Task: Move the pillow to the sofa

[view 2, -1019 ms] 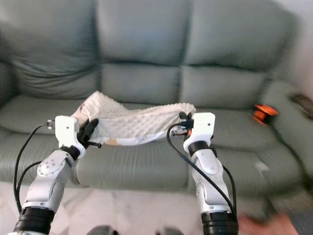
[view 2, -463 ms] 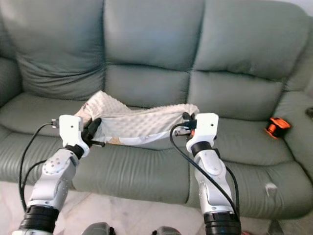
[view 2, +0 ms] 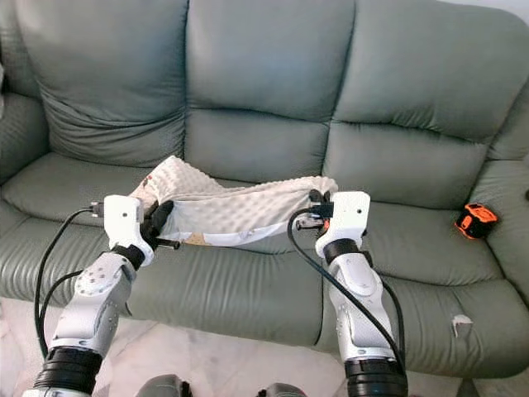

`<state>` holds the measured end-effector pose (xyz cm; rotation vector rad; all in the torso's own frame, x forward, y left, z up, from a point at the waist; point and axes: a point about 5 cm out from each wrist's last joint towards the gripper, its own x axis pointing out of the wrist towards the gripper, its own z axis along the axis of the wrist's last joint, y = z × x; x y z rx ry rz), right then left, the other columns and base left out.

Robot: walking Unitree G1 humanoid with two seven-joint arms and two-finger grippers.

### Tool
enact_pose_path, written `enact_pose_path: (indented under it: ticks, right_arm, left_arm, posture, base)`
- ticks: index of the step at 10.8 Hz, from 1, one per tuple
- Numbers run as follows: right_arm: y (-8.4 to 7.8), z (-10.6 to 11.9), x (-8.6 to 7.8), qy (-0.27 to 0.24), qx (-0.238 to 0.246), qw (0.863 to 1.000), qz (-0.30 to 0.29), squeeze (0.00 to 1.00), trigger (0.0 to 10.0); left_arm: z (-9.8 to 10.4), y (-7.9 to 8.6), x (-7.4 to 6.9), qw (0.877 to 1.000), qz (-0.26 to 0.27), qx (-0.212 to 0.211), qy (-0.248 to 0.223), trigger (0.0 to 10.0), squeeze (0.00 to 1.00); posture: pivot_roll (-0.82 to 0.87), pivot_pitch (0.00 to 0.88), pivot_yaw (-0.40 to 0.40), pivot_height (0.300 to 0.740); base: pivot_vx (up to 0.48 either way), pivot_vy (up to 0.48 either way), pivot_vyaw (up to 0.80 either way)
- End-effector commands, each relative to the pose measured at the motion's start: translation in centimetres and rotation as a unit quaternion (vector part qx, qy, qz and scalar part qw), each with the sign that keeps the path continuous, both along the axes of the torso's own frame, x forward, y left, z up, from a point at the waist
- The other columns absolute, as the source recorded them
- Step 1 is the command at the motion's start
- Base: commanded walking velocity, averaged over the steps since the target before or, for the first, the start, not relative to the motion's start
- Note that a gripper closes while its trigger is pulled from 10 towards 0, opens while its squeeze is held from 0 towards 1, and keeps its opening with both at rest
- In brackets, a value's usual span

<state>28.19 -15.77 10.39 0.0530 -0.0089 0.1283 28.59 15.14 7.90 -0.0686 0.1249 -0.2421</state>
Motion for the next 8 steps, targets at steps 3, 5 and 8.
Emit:
enact_pose_path:
  ticks: [3,5,8]
  right_arm:
    - [-0.07,0.56,0.33,-0.01,0.001,1.0,-0.003,0.0,10.0]
    - [-0.11,0.53,0.35,-0.009,0.0,1.0,-0.004,0.0,10.0]
    - [-0.2,0.6,0.39,-0.011,-0.001,1.0,-0.004,0.0,10.0]
  left_arm:
    - [0.79,-0.4,0.45,1.0,-0.011,-0.003,-0.018,10.0,0.0]
    - [0.76,-0.44,0.47,1.0,-0.011,-0.003,-0.017,10.0,0.0]
    - [0.82,-0.53,0.48,1.0,-0.012,0.001,-0.021,10.0,0.0]
  posture:
    - [0.0,0.0,-0.05,0.74]
    - [0.0,0.0,-0.051,0.74]
    - [0.0,0.0,-0.055,0.74]
  base:
    - [0.0,0.459,0.0]
    - [0.0,0.48,0.0]
    - [0.0,0.107,0.0]
